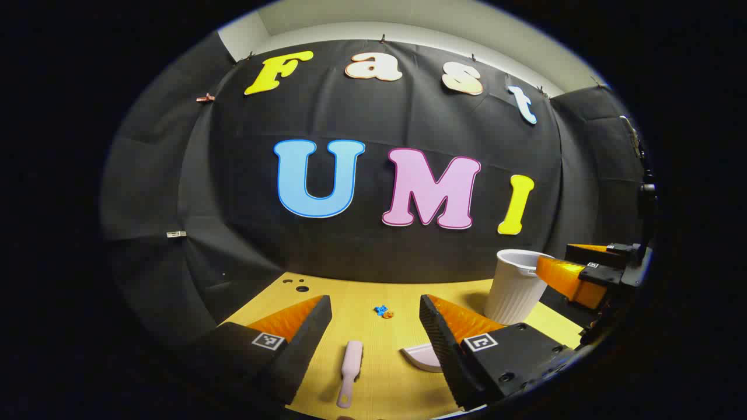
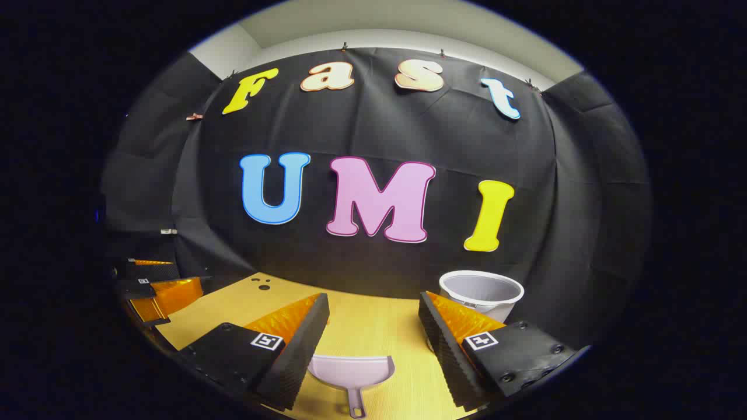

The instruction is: Pick up the small broom and dustpan from the desktop, sweep the trash into the dustpan with the broom, and then empty the trash into the garbage bin.

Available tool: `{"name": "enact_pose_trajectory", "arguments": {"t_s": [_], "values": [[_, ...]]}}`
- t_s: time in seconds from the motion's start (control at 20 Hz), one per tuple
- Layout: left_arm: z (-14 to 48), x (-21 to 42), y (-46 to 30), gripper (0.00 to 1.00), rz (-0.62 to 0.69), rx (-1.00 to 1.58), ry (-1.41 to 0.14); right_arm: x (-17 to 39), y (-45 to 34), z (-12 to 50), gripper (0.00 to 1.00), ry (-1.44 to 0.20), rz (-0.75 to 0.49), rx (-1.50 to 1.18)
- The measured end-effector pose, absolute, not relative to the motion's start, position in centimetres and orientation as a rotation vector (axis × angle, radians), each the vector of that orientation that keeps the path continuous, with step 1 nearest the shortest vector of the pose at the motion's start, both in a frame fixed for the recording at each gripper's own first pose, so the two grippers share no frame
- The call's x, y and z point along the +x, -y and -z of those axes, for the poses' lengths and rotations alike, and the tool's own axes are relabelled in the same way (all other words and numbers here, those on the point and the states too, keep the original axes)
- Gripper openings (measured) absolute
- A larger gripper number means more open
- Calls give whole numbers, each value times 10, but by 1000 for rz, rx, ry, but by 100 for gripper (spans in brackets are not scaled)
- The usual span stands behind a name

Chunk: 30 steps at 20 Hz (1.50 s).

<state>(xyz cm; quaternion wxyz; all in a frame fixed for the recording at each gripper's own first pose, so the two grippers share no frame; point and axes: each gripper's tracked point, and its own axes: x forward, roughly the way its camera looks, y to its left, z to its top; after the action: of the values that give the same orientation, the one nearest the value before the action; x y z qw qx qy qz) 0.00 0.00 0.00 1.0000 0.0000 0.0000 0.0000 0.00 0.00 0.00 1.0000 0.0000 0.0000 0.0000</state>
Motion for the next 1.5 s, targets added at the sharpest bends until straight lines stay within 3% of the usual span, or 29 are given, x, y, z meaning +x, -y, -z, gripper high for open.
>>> {"name": "enact_pose_trajectory", "arguments": {"t_s": [0.85,1.5], "values": [[51,26,-21,96,-9,-5,-185,32,-14,53,98,-160,-71,86],[204,55,-50,96,-8,24,-698,48,4,86,98,-250,-38,99]]}}
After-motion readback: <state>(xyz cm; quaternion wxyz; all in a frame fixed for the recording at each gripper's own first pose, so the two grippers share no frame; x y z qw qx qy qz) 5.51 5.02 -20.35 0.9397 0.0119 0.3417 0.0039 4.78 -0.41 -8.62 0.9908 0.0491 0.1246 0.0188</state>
